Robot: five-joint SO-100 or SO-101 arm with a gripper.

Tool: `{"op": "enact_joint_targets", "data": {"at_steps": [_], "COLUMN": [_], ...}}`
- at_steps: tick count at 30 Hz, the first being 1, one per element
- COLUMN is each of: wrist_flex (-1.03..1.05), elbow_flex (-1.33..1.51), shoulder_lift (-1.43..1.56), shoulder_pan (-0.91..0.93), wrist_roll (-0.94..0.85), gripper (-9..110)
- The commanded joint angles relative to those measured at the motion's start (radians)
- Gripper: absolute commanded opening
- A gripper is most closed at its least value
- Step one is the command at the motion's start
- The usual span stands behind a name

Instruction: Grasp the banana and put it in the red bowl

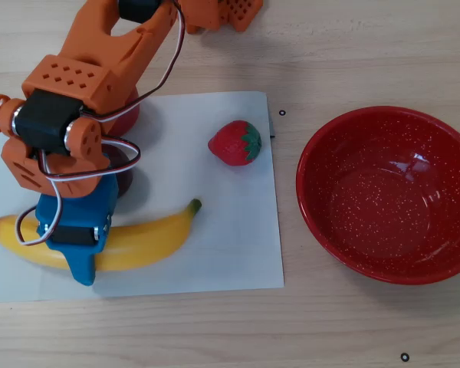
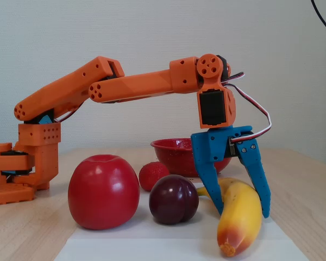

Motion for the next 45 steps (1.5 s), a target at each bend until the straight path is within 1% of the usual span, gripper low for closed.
{"op": "enact_joint_targets", "data": {"at_steps": [1,8,11,14,24,33,45], "wrist_flex": [0.011,0.038,0.087,0.094,-0.008,-0.052,-0.021], "elbow_flex": [-0.095,-0.110,-0.087,-0.043,0.215,0.414,0.684], "shoulder_lift": [0.071,0.120,0.167,0.224,0.459,0.676,1.012], "shoulder_pan": [-0.040,-0.032,-0.021,-0.015,0.011,0.048,0.121], "wrist_roll": [0.018,-0.032,-0.058,-0.094,-0.149,-0.176,-0.204], "gripper": [0,0,0,0,0,0,0]}}
